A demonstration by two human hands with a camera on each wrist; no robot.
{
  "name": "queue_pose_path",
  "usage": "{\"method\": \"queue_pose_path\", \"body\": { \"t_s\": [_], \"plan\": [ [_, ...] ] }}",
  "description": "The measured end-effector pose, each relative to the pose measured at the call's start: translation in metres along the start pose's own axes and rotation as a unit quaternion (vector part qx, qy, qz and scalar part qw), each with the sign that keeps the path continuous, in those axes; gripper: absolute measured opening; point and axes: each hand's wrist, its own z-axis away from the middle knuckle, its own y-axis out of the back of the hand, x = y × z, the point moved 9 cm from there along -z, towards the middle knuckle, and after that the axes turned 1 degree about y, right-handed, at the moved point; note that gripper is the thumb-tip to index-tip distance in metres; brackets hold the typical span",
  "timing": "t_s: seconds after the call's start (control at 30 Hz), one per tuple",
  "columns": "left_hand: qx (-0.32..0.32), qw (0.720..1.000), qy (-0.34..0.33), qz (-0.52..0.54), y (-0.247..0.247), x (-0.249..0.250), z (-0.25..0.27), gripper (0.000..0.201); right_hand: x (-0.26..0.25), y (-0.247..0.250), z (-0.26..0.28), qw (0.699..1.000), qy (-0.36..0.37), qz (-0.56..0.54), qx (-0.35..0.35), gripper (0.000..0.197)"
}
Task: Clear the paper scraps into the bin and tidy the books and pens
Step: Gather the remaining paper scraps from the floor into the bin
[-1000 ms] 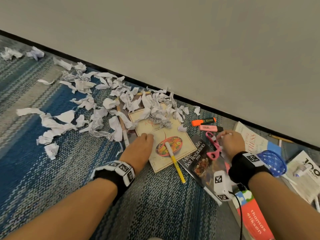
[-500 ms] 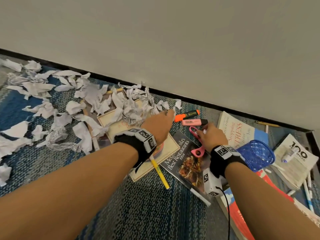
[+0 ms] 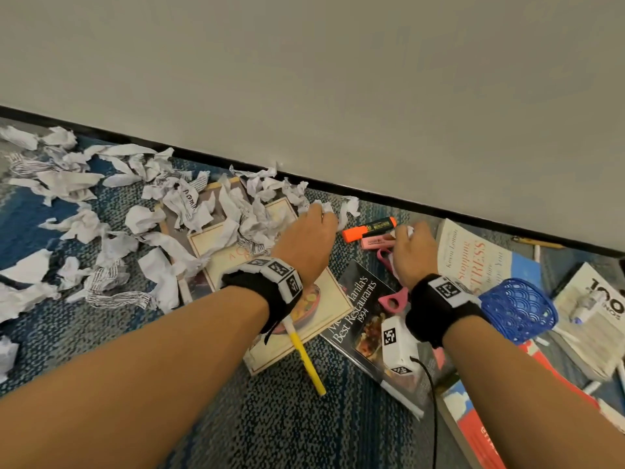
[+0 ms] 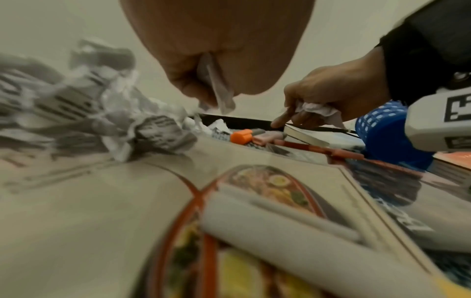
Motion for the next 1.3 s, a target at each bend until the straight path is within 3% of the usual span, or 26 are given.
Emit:
{"method": "queue_pose_path", "body": {
  "t_s": [0.13,0.23,0.33,0.4,0.57,0.63,0.73,0.8,0.93,1.03,1.1,1.2,1.3],
  "plan": [
    [0.156,0.982,0.042,-0.100,0.043,-0.035,-0.002,0.012,-0.044,-0.030,-0.017,0.999,0.049,0.007,0.003,0.023],
    [0.119,0.977,0.127,-0.127,0.043,-0.077,0.005,0.010,-0.068,-0.062,-0.026,0.991,0.067,0.116,-0.020,0.036],
    [0.005,0.972,0.196,-0.126,0.012,-0.107,0.023,0.062,-0.083,-0.093,-0.022,0.961,0.099,0.256,-0.034,0.054],
    [-0.033,0.971,0.182,-0.149,-0.009,-0.109,0.033,0.076,-0.088,-0.111,-0.018,0.944,0.121,0.303,-0.041,0.062],
    [0.057,0.975,0.154,-0.150,-0.006,-0.111,0.029,0.045,-0.094,-0.128,-0.016,0.947,0.127,0.289,-0.058,0.081],
    [0.070,0.975,0.134,-0.165,-0.004,-0.115,0.026,0.036,-0.103,-0.136,-0.007,0.944,0.162,0.279,-0.071,0.083],
    [0.068,0.978,0.095,-0.171,-0.001,-0.126,0.020,0.032,-0.125,-0.154,0.014,0.918,0.281,0.262,-0.094,0.061],
    [0.036,0.984,0.057,-0.166,0.001,-0.129,0.014,0.032,-0.133,-0.160,0.019,0.907,0.313,0.254,-0.125,0.043],
    [-0.012,0.991,-0.021,-0.135,0.012,-0.130,0.005,0.040,-0.131,-0.152,0.014,0.902,0.296,0.280,-0.147,0.032],
    [0.038,0.995,0.018,-0.086,0.036,-0.137,-0.003,0.033,-0.114,-0.125,-0.004,0.944,0.207,0.230,-0.110,0.026],
    [0.030,0.996,0.058,-0.067,0.040,-0.142,-0.012,0.030,-0.099,-0.101,-0.016,0.963,0.151,0.211,-0.073,0.028],
    [-0.007,0.992,0.112,-0.056,0.035,-0.149,-0.028,0.037,-0.082,-0.077,-0.026,0.954,0.128,0.267,-0.051,0.035],
    [-0.063,0.985,0.110,-0.118,0.022,-0.140,-0.037,0.033,-0.062,-0.078,-0.032,0.930,0.095,0.344,-0.085,0.034]
  ]
}}
